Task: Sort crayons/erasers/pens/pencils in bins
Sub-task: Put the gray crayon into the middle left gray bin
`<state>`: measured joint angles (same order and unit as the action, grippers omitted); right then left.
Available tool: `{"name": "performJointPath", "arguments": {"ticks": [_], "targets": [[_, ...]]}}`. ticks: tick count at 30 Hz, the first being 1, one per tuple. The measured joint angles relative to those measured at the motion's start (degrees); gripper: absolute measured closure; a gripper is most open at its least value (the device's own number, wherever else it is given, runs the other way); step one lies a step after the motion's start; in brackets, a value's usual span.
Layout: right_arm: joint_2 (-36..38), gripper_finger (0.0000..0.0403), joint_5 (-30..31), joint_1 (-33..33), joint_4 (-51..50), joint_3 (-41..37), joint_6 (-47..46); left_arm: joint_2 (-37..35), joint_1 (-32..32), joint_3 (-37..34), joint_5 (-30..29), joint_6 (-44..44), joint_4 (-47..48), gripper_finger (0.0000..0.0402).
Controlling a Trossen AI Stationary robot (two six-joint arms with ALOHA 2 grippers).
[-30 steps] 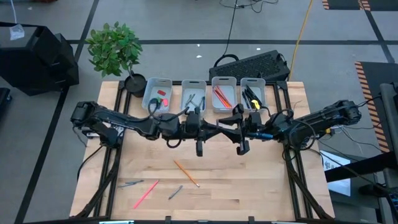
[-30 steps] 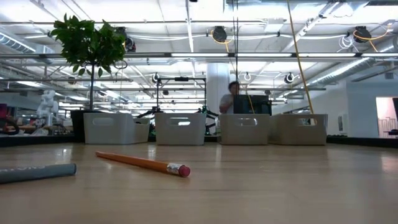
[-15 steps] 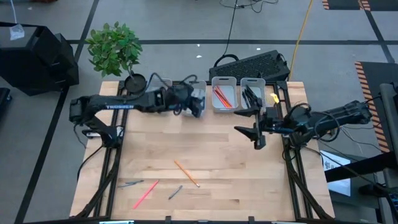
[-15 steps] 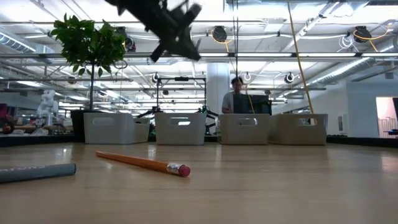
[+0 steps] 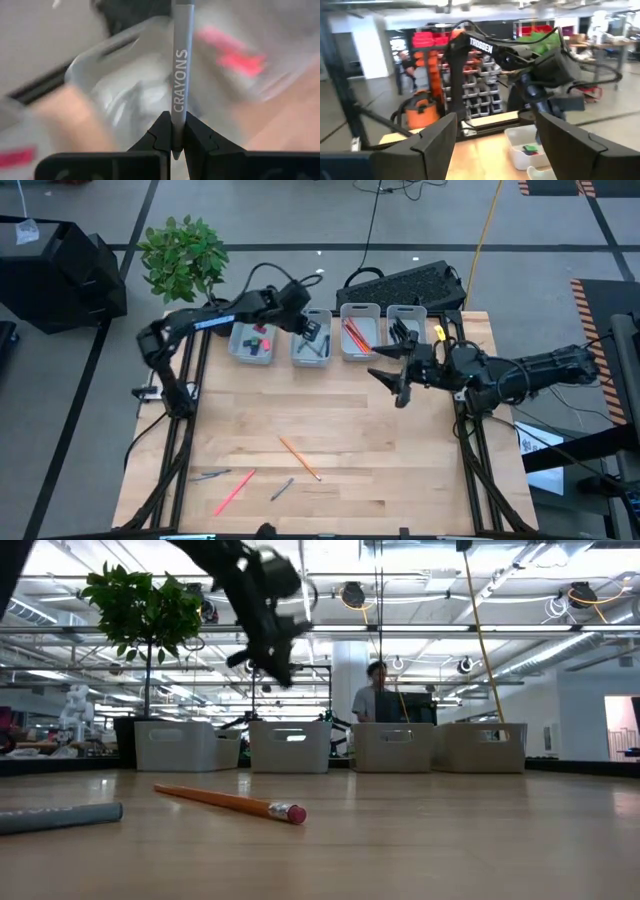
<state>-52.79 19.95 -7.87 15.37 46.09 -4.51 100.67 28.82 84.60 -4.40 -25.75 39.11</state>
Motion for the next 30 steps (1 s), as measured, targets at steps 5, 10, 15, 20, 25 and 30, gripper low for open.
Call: {"name": "performJointPath", "arguments": {"ticks": [5,10,15,20,25,30], "targets": [[-1.08,0.0137,1.26,2.58,0.2,0.0,-0.79,7.32,2.88,2.2,3.64,1.87,2.78,0.0376],[-1.83,0.0138,1.33,5.38,0.21,0.0,-3.82,12.78,3.54,2.23,5.05,1.31,1.58,0.0374],[-2.3,0.0138,1.27,7.17,0.17,0.0,-5.98,16.26,2.95,2.21,5.46,0.1,0.81,0.0373],[-2.54,0.0138,1.29,7.55,0.18,0.0,-6.82,18.3,2.58,2.23,5.45,-1.39,0.88,0.0368],[-2.51,0.0138,1.24,7.53,0.23,0.0,-6.84,18.3,2.36,2.23,3.45,-2.01,0.92,0.0327],[-2.5,0.0138,1.0,7.39,0.29,0.0,-6.84,18.3,2.33,2.23,3.18,-1.22,1.13,0.0274]]}}
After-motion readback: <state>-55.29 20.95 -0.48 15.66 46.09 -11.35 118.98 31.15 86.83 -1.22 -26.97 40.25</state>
